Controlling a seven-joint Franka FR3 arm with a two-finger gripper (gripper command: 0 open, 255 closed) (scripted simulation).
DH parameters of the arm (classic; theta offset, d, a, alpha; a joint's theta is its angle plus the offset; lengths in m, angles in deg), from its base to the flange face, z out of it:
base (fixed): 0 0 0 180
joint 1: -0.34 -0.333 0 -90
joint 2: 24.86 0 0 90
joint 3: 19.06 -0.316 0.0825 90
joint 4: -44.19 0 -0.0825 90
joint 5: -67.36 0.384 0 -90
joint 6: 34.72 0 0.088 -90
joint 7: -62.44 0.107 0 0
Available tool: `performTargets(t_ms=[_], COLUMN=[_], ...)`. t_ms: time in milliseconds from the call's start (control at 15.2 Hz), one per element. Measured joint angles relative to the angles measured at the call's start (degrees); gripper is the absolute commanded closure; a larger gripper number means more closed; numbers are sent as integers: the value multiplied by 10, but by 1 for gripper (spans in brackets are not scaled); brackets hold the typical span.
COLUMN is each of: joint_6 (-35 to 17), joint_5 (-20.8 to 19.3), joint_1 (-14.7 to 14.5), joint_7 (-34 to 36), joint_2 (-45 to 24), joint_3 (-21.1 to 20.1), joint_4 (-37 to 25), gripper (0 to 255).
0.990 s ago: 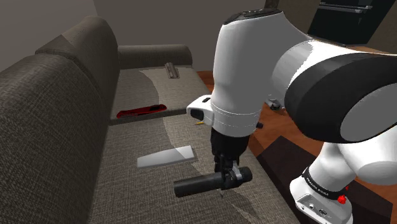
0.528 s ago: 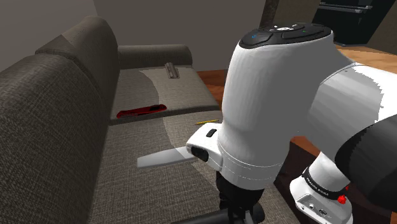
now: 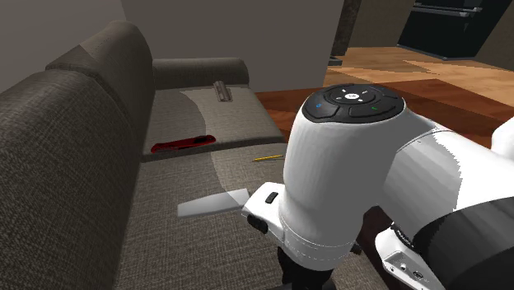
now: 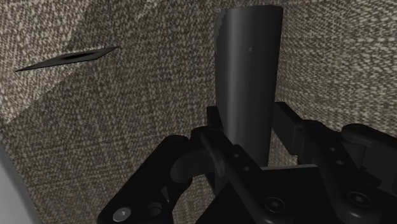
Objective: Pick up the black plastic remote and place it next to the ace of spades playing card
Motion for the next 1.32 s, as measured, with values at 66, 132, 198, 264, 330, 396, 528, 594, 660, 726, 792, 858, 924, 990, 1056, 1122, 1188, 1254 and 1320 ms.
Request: performTargets(t_ms=[66,132,198,264,330,396,528,594,660,726,792,858,924,990,1056,1122,1188,1254,1320], joint_6=[-9,-19,-28,-35,-44,-52,-69,-78,-88,-97,-107,-117,-126,-133,-145,-150,-152,-154,-155], joint_5=[-2,-2,-2,-2,-4,-4,-7,-9,-12,-15,-18,-21,-24,-27,-31,-30,-31,-32,-32], joint_1=[1,1,0,0,1,1,3,3,4,5,6,7,8,8,9,9,9,9,9], joint_7=[1,2,3,3,4,4,4,6,9,10,12,13,16,19,21,20,21,22,22], joint_2=[-6,-10,-13,-16,-22,-25,-34,-41,-48,-55,-62,-69,-75,-81,-89,-90,-92,-93,-94], joint_3=[-2,-5,-7,-9,-11,-12,-14,-17,-20,-22,-24,-25,-28,-30,-32,-32,-32,-33,-33], joint_4=[3,10,15,19,22,29,38,40,44,46,50,53,57,59,63,68,68,69,69], gripper=[255,255,255,255,255,255,255,255,255,255,255,255,255,255,255,255,255,255,255])
